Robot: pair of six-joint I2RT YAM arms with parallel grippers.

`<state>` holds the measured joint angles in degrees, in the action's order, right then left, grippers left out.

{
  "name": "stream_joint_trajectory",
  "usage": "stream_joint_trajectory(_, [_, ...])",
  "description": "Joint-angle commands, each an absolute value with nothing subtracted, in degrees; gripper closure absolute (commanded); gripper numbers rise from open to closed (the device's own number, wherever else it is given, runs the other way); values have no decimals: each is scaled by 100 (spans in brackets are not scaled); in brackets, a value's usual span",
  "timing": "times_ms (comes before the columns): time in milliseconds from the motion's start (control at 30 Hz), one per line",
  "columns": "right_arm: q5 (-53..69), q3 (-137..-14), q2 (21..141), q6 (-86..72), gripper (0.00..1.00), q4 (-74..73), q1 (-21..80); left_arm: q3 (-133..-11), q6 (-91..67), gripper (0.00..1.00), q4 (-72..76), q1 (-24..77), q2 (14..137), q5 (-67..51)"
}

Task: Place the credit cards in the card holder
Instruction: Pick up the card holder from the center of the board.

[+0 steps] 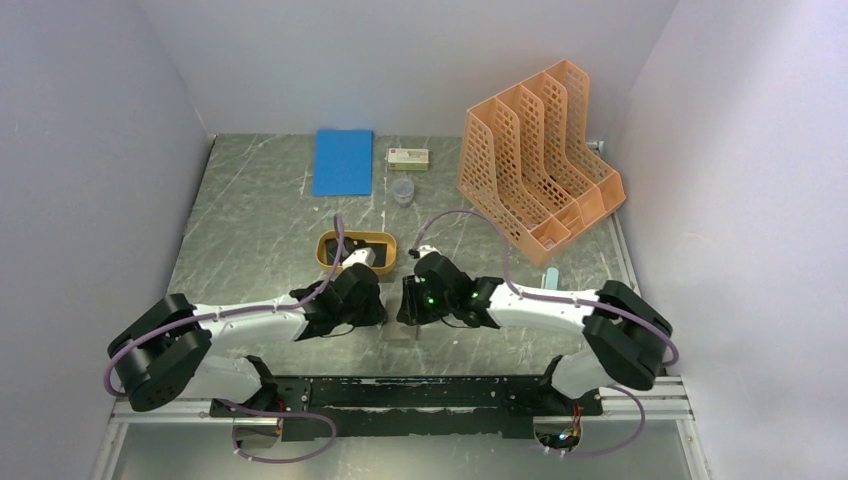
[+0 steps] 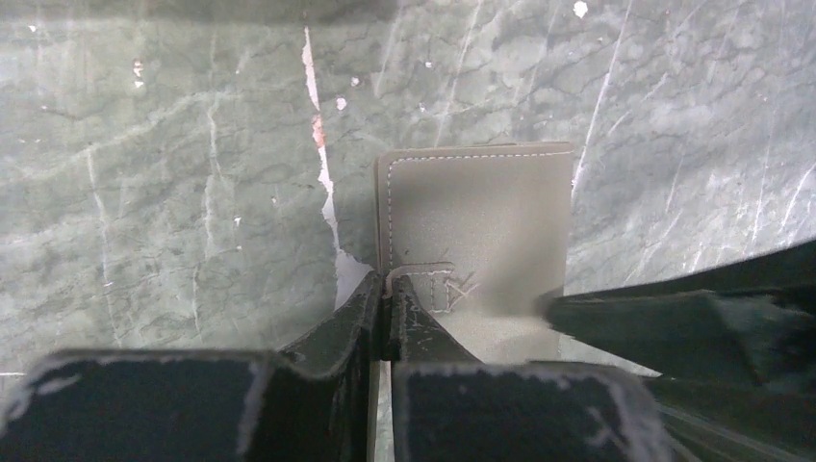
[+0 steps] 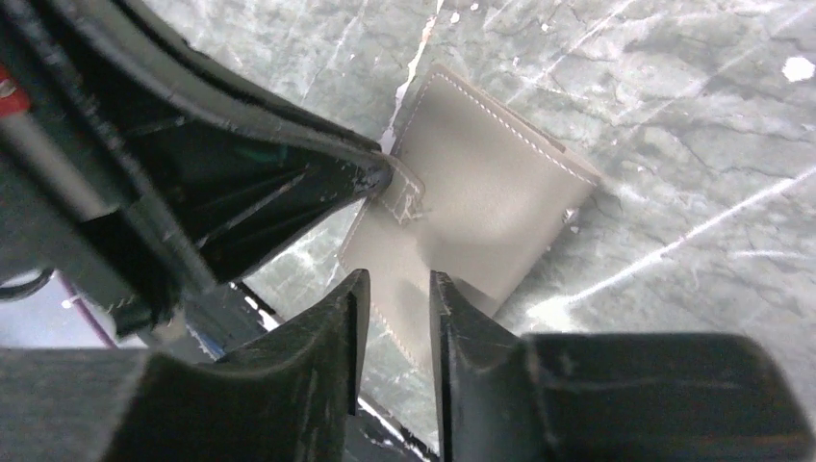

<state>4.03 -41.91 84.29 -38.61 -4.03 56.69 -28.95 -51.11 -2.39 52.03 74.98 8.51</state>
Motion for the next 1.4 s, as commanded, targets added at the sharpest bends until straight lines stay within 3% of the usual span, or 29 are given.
stream_joint_trajectory(0, [214, -3784, 7728, -4265, 63, -335, 5644, -2594, -5189, 95, -629, 5212, 7533, 1242])
stream_joint_trajectory(233, [457, -2793, 6975, -5099, 44, 575, 5406, -2418, -5228, 95, -472, 5210, 7590, 1214])
stream_joint_trajectory(433, [1107, -2026, 7213, -5883, 41, 1774, 5205, -2365, -5255, 95, -357, 5212, 7672, 1167])
stream_joint_trajectory(833, [1225, -1390, 8086, -7095, 43, 3828, 5210, -2224, -5335, 95, -214, 5212, 7722, 1109])
stream_joint_trajectory(1367, [1348, -1416, 9105, -7467, 59, 4909, 5212, -2047, -5454, 95, -150, 5214, 7696, 1125])
